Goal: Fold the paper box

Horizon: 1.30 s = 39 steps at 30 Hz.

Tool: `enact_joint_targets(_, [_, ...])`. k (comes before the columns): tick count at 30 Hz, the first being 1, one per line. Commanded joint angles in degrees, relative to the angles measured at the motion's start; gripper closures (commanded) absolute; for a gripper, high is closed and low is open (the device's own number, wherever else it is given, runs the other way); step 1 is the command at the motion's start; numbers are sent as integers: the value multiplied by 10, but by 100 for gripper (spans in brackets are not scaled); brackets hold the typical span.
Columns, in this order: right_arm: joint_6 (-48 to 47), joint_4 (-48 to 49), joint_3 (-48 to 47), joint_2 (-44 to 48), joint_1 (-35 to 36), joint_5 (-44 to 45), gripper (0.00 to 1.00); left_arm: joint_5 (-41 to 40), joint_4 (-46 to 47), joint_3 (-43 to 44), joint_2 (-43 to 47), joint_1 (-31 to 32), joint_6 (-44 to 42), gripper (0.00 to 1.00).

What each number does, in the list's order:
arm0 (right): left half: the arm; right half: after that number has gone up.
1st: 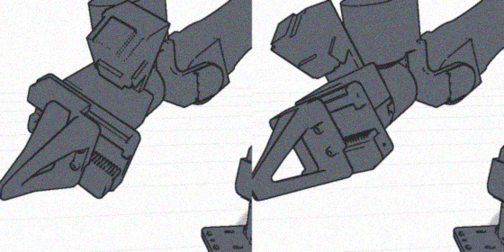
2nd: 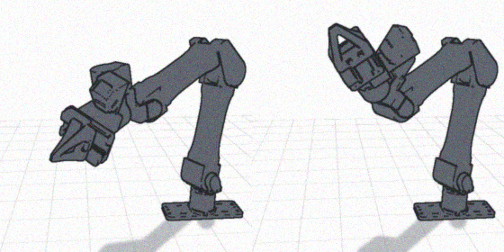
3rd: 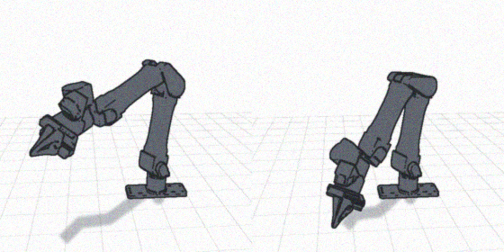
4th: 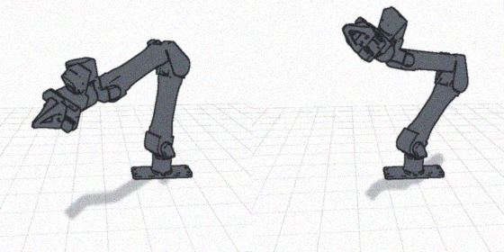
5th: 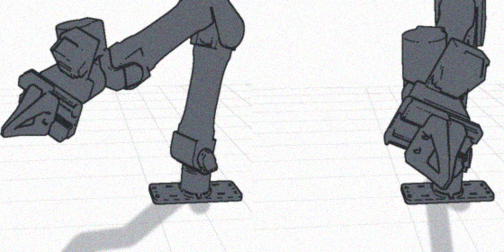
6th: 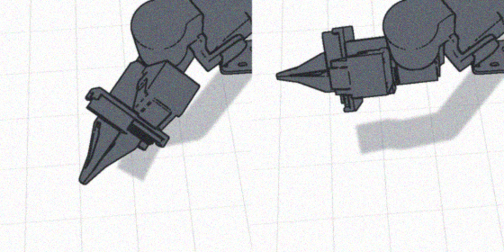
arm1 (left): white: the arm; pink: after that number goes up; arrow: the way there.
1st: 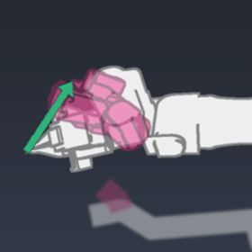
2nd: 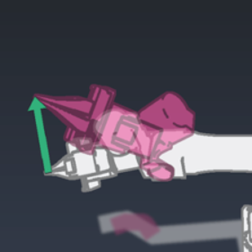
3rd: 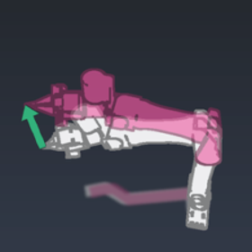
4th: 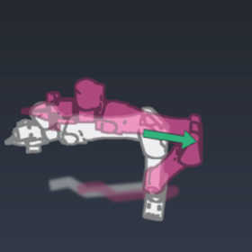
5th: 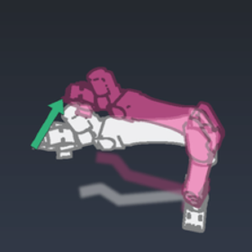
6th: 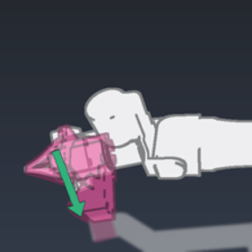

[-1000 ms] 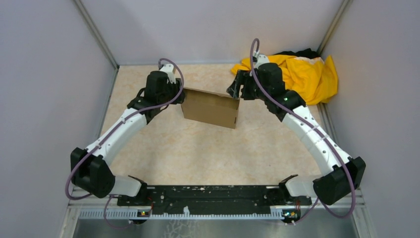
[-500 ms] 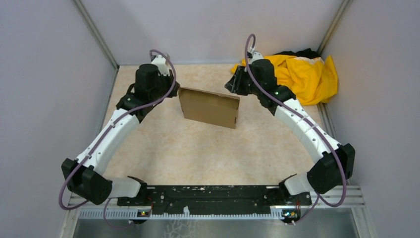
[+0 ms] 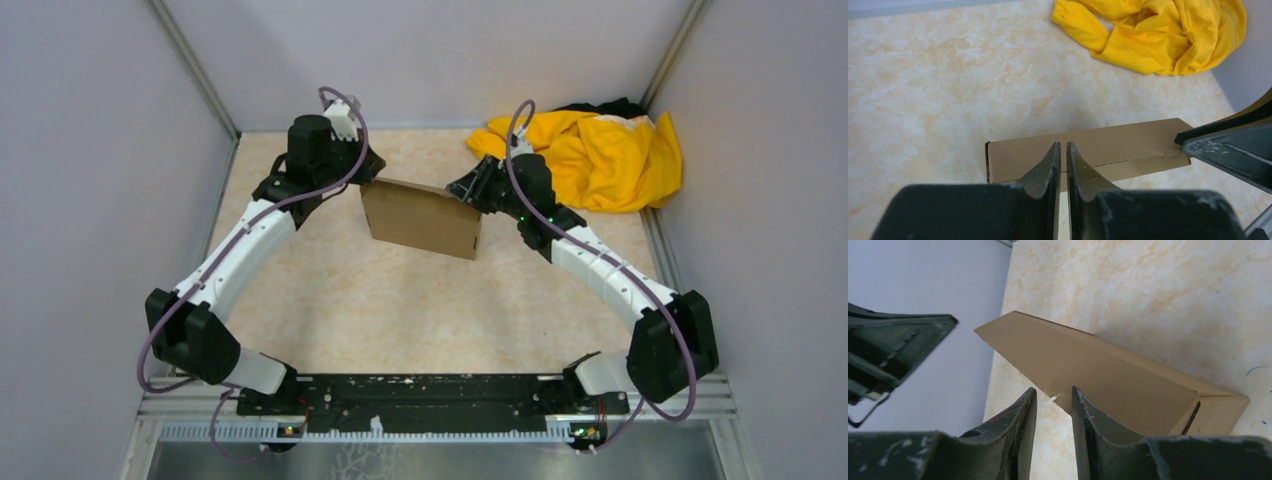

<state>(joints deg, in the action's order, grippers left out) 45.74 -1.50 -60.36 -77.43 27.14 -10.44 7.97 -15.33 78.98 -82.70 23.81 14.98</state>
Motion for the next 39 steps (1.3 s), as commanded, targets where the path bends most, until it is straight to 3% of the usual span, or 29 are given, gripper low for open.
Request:
enact_joint_targets(1, [64, 109, 30, 39, -6, -1, 68, 34, 50, -24, -12, -7, 14, 87])
enact_joint_targets(10, [76, 119, 47, 42, -7, -1, 68, 41, 71, -65, -20, -13, 18, 88])
enact_joint_targets(26, [126, 194, 195, 58, -7, 36, 69, 42, 125, -190, -10, -13, 44, 89])
enact_joint_targets(39, [160, 219, 251, 33, -28, 17, 70, 28, 142, -244, -24, -13, 62, 90])
